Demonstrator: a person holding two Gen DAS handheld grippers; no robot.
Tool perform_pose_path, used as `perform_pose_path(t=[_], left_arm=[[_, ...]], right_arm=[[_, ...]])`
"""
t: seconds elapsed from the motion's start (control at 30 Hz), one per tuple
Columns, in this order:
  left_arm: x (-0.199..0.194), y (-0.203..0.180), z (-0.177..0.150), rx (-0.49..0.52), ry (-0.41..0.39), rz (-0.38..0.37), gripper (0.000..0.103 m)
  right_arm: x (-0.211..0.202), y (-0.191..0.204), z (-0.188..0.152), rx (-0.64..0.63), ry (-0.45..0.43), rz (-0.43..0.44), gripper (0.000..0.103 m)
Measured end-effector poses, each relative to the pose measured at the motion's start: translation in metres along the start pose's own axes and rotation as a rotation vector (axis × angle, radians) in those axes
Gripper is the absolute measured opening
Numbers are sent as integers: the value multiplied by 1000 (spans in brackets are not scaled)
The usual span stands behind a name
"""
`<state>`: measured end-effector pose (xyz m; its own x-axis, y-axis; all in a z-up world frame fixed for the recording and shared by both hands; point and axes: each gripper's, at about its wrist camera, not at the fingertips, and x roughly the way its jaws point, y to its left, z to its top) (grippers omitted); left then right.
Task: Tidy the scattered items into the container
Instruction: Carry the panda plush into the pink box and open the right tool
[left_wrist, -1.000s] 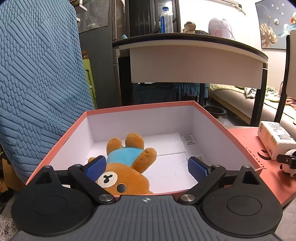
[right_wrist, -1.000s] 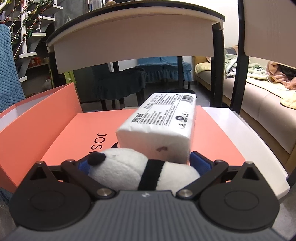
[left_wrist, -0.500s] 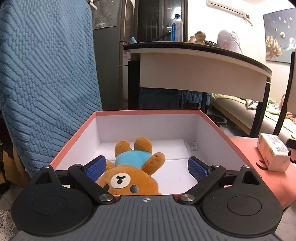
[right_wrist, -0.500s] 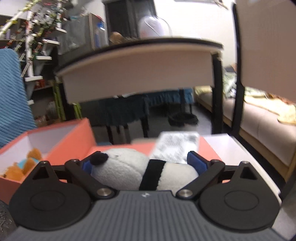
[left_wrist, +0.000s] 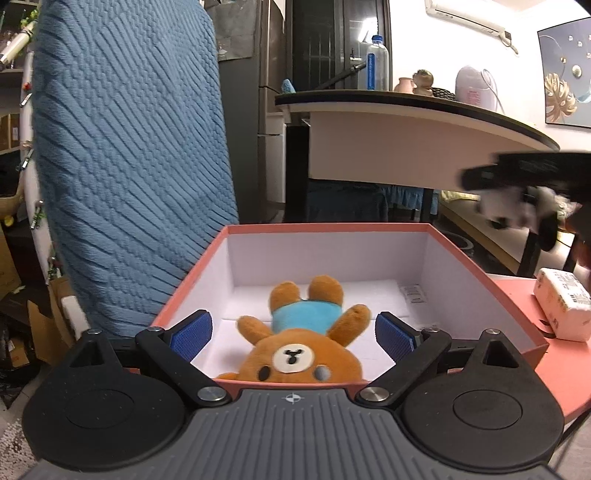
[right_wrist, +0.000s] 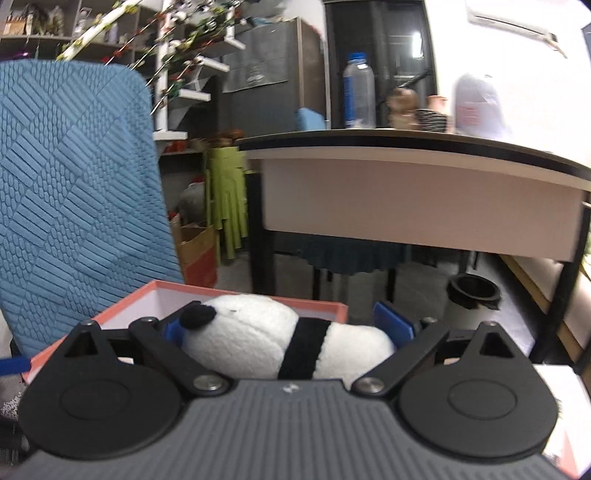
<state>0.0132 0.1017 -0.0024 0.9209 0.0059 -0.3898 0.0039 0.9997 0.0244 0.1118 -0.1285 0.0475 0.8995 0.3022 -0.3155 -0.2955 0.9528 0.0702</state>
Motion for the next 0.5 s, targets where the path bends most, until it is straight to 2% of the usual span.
perform_pose_path(t=[0.1, 0.5], left_arm=[[-1, 10, -2, 1, 1, 11, 97], [4, 51, -12, -12, 44, 29, 97]], right_arm=[[29, 19, 8, 0, 38, 22, 98], [127, 78, -1, -46, 178, 52, 98]])
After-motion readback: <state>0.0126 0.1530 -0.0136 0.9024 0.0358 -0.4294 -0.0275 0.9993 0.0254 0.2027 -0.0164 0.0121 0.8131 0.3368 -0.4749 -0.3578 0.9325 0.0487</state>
